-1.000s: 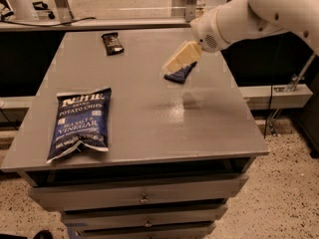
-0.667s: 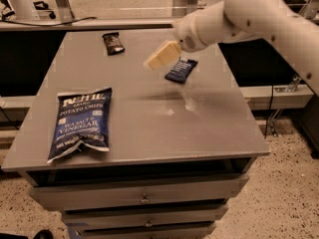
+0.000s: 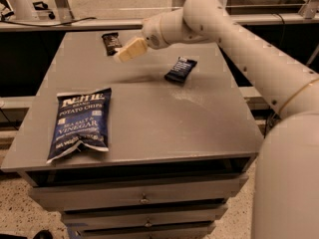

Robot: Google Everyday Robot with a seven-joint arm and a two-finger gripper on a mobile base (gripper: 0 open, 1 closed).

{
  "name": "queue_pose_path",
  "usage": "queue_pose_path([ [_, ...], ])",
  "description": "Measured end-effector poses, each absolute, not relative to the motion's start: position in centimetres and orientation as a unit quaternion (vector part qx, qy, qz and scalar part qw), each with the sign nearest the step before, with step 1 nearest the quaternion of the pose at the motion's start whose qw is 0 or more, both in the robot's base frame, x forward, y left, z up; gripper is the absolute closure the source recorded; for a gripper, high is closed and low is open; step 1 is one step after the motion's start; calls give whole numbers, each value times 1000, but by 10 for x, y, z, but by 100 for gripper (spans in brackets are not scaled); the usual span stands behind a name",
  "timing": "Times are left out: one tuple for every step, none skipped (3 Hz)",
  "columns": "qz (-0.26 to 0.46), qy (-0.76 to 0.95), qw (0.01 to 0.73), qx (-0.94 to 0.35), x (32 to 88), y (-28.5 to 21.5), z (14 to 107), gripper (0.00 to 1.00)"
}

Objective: Move rxbar chocolate near blue chip bag

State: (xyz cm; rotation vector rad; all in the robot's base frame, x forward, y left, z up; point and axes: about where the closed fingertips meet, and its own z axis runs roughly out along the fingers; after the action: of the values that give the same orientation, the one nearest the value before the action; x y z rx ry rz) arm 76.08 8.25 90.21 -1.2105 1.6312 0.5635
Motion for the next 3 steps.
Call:
queue_pose_path([
  [224, 662, 507, -504, 795, 112, 894, 0],
  [210, 665, 509, -505, 826, 131, 881, 0],
  [208, 675, 505, -496, 848, 139, 866, 0],
])
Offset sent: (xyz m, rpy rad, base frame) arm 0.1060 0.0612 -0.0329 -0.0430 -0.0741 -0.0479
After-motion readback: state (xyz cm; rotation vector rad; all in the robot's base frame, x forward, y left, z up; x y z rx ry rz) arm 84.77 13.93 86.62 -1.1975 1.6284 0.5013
